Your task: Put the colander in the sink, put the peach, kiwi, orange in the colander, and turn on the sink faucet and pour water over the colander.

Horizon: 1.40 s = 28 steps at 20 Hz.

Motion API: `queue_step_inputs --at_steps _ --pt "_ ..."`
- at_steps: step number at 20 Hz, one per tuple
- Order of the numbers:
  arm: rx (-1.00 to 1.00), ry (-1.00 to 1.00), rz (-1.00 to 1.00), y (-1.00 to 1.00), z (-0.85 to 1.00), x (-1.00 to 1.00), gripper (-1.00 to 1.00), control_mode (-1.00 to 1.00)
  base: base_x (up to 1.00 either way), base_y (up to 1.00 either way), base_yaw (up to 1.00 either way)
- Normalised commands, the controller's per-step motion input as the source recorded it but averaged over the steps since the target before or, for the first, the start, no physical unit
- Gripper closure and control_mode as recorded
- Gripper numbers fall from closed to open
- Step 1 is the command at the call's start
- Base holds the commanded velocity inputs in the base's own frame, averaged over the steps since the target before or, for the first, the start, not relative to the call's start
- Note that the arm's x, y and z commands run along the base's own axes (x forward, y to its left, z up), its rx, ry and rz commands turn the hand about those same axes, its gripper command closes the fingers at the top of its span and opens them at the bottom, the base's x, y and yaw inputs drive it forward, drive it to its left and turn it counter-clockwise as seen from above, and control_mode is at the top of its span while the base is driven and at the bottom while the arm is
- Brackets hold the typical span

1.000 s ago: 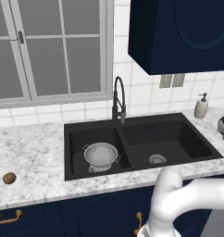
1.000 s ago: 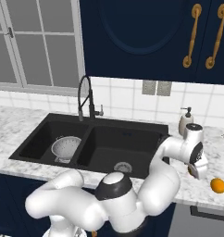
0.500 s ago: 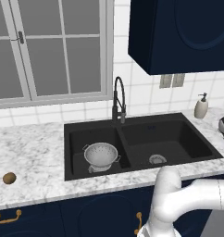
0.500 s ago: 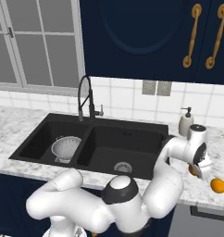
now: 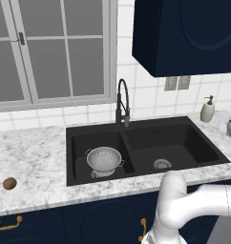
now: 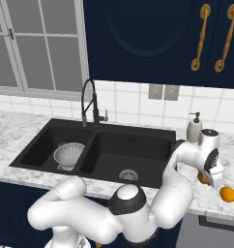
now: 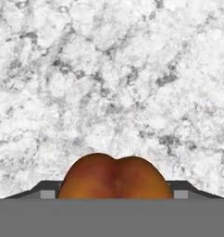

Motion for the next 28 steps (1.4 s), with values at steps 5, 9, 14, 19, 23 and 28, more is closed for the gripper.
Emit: queue_step_inputs --at_steps 5,9,14,19,23,28 --pt "0.04 -0.05 0.01 0.38 -0.06 -0.56 1.0 -1.0 0.0 0.0 0.0" --pt "0.05 -0.05 0.06 0.54 0.11 -0.55 1.0 -1.0 0.0 0.0 0.0" --pt "0.0 -0.02 0.23 0.68 0.39 -0.36 1.0 -1.0 0.0 0.0 0.0" --pt "-0.05 0.0 0.33 0.83 0.44 -0.09 1.0 -1.0 0.0 0.0 0.0" --pt "-0.06 0.0 0.45 0.96 0.36 -0.05 1.0 -1.0 0.0 0.0 0.0" --pt "-0.09 -0.04 0.48 1.0 0.27 -0.11 1.0 -1.0 0.0 0.0 0.0"
